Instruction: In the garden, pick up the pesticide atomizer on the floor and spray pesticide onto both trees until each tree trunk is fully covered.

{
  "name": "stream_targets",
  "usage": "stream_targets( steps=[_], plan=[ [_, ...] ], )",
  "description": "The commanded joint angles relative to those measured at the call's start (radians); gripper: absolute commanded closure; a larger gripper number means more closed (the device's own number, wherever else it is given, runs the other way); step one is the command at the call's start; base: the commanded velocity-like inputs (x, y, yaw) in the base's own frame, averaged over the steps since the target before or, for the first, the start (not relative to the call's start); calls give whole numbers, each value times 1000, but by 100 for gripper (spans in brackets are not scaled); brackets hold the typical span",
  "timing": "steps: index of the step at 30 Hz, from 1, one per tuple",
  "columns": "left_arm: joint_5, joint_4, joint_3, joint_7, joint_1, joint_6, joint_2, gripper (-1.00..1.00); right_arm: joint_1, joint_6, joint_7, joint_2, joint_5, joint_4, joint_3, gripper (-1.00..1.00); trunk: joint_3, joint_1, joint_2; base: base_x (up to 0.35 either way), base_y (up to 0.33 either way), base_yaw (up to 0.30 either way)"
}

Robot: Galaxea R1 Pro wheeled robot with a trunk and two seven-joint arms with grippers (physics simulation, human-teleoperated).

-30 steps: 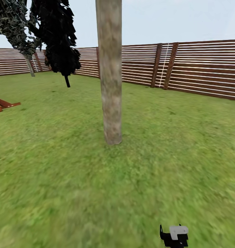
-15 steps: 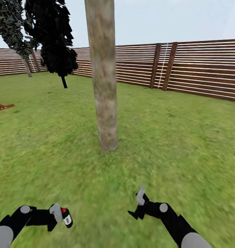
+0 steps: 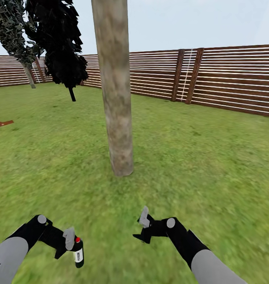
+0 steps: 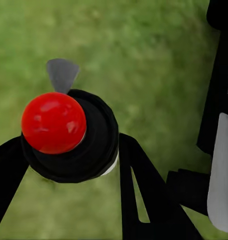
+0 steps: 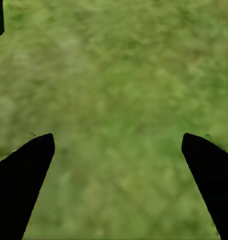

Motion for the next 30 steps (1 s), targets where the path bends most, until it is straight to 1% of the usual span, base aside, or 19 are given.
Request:
stream_targets(
  steps=[1,2,3,4,5,7,10,13,15,18,22,24,30],
  plan=[
    [0,0,-17,3,-1,1,-9,100,0,0,0,6,0,-2,4,100,0,0,0,0,0,0],
    [0,-2,-30,4,-2,2,-20,100,0,0,6,18,1,-3,6,100,0,0,0,0,0,0],
    [-1,-7,-37,5,-2,1,-35,100,0,0,28,28,2,-4,7,100,0,0,0,0,0,0],
    [-2,-16,-43,6,-1,1,-51,100,0,0,42,32,3,-4,7,100,0,0,0,0,0,0],
    [-11,-27,-57,7,0,1,-66,100,0,0,63,43,3,-6,8,100,0,0,0,0,0,0],
    [-22,-33,-82,7,1,2,-79,100,0,0,73,57,4,-7,9,100,0,0,0,0,0,0],
    [-29,-35,-108,7,2,1,-115,100,-1,0,80,72,4,-16,9,100,0,0,0,0,0,0],
    [-30,-35,-177,7,1,3,-150,100,-1,0,105,86,6,-22,10,100,0,0,0,0,0,0],
    [-30,-35,-200,8,1,4,-174,100,-1,0,112,92,8,-31,10,100,0,0,0,0,0,0],
    [-30,-37,-206,18,-2,5,-190,100,-1,0,115,92,10,-36,10,100,0,0,0,0,0,0],
    [-29,-37,-206,72,-3,5,-194,100,-2,0,128,92,10,-37,10,100,0,0,0,0,0,0],
    [-24,-38,-205,79,-7,5,-196,100,-2,0,130,92,10,-37,10,100,0,0,0,0,0,0],
    [-12,-101,-194,82,-10,36,-231,100,-1,0,130,92,11,-35,10,100,0,0,0,0,0,0]
  ],
)
